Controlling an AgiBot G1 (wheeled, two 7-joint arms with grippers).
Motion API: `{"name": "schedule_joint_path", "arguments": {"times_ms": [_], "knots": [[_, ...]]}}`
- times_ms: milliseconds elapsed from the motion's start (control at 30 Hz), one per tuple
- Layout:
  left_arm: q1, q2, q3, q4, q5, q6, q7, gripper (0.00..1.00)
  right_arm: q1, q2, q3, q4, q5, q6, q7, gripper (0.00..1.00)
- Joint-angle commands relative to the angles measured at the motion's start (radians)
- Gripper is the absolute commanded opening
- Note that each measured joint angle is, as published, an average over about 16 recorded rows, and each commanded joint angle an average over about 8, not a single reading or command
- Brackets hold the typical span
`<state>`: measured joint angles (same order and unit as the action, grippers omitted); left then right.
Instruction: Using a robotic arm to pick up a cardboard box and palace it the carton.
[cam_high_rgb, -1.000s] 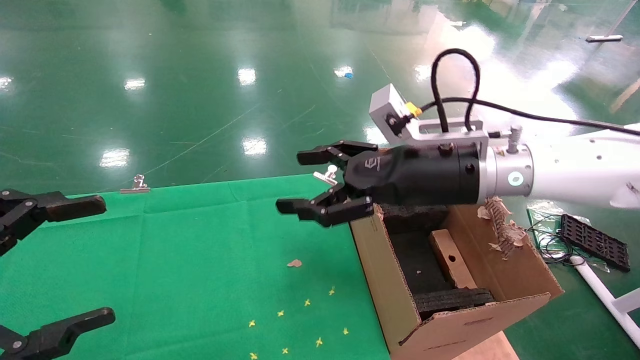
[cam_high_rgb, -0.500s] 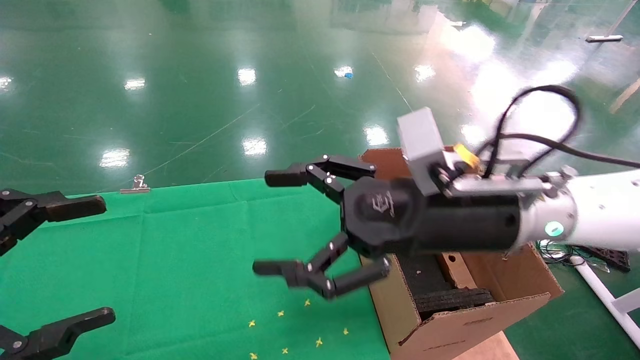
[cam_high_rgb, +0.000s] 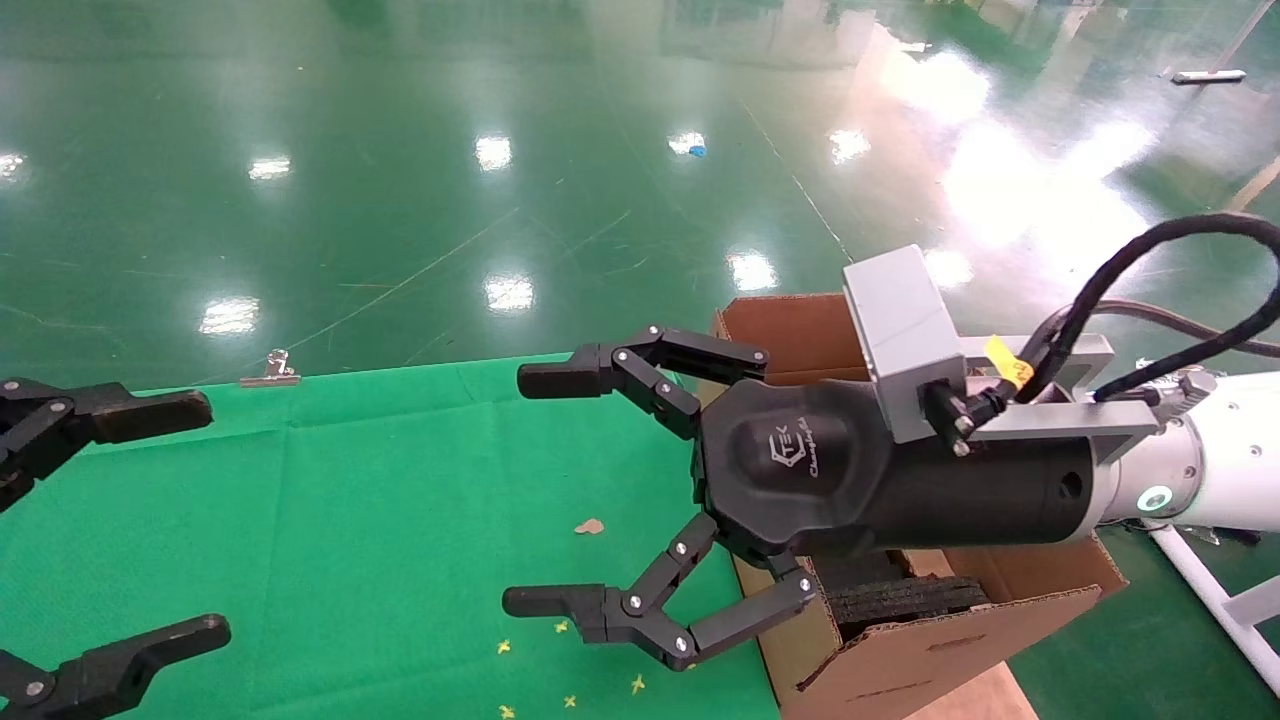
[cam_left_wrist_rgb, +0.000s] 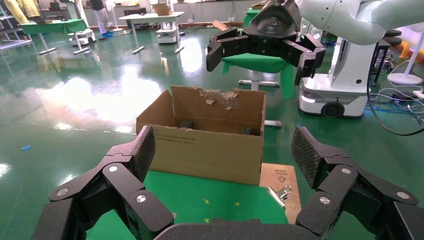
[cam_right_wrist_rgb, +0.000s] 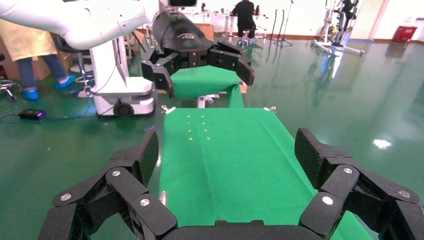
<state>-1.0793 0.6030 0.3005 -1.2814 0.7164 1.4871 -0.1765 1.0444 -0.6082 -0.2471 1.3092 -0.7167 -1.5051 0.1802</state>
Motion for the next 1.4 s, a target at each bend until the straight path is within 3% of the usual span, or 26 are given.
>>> {"name": "schedule_joint_path", "arguments": {"times_ms": [33, 1400], "knots": [[0.0, 0.0, 0.0, 0.0, 0.0, 0.0, 0.0, 1.0, 0.006, 0.0, -0.006, -0.005, -0.002, 0.002, 0.002, 1.0], [0.0, 0.0, 0.0, 0.0, 0.0, 0.0, 0.0, 1.0, 0.03, -0.003, -0.033, -0.025, -0.014, 0.01, 0.008, 1.0]]}}
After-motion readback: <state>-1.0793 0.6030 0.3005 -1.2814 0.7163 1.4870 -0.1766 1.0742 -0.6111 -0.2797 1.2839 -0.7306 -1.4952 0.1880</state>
